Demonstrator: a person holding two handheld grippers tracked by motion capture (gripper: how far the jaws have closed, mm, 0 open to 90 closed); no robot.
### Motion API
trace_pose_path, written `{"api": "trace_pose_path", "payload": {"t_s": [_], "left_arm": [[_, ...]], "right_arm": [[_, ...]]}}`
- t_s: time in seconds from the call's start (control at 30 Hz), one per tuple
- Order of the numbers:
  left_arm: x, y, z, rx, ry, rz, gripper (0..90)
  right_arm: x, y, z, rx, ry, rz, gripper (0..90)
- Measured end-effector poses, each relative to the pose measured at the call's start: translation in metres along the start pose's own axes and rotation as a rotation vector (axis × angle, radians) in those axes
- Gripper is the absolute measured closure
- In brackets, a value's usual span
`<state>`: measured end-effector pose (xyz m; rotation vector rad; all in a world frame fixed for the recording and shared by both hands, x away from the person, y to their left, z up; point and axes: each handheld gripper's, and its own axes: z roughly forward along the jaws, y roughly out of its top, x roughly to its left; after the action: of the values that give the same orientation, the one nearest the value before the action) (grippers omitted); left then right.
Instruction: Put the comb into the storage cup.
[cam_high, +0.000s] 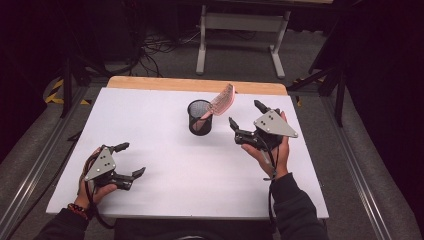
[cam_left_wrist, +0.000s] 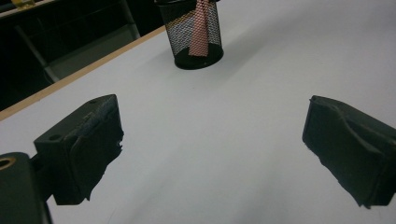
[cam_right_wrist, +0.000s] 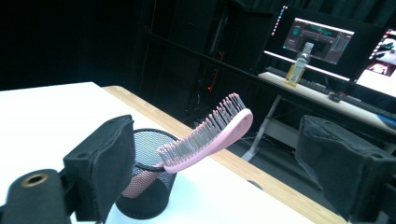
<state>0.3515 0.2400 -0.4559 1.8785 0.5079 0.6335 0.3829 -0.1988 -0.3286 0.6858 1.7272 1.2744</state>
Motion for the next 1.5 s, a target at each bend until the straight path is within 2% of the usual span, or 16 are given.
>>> {"api": "trace_pose_path", "payload": {"t_s": [0.3, 0.67, 1.03, 1.27, 1.5], "left_arm": [[0.0, 0.0, 0.0, 0.001, 0.001, 0.003, 5.9], [-0.001, 0.0, 0.0, 0.003, 0.001, 0.008, 5.9], [-0.001, 0.0, 0.0, 0.006, 0.003, 0.008, 5.9], [-0.002, 0.001, 0.0, 0.0, 0.005, 0.011, 5.9], [-0.001, 0.0, 0.0, 0.007, 0.004, 0.011, 5.9]], "right_arm": [[0.004, -0.001, -0.013, -0.029, 0.023, -0.009, 10.9], [0.006, -0.008, -0.028, -0.045, 0.025, -0.015, 10.4], [0.006, -0.021, -0.04, -0.025, 0.025, -0.012, 9.9], [0.008, -0.034, -0.047, 0.006, 0.01, -0.034, 10.4], [0.015, -0.044, -0.051, 0.042, 0.024, -0.051, 10.4]]}}
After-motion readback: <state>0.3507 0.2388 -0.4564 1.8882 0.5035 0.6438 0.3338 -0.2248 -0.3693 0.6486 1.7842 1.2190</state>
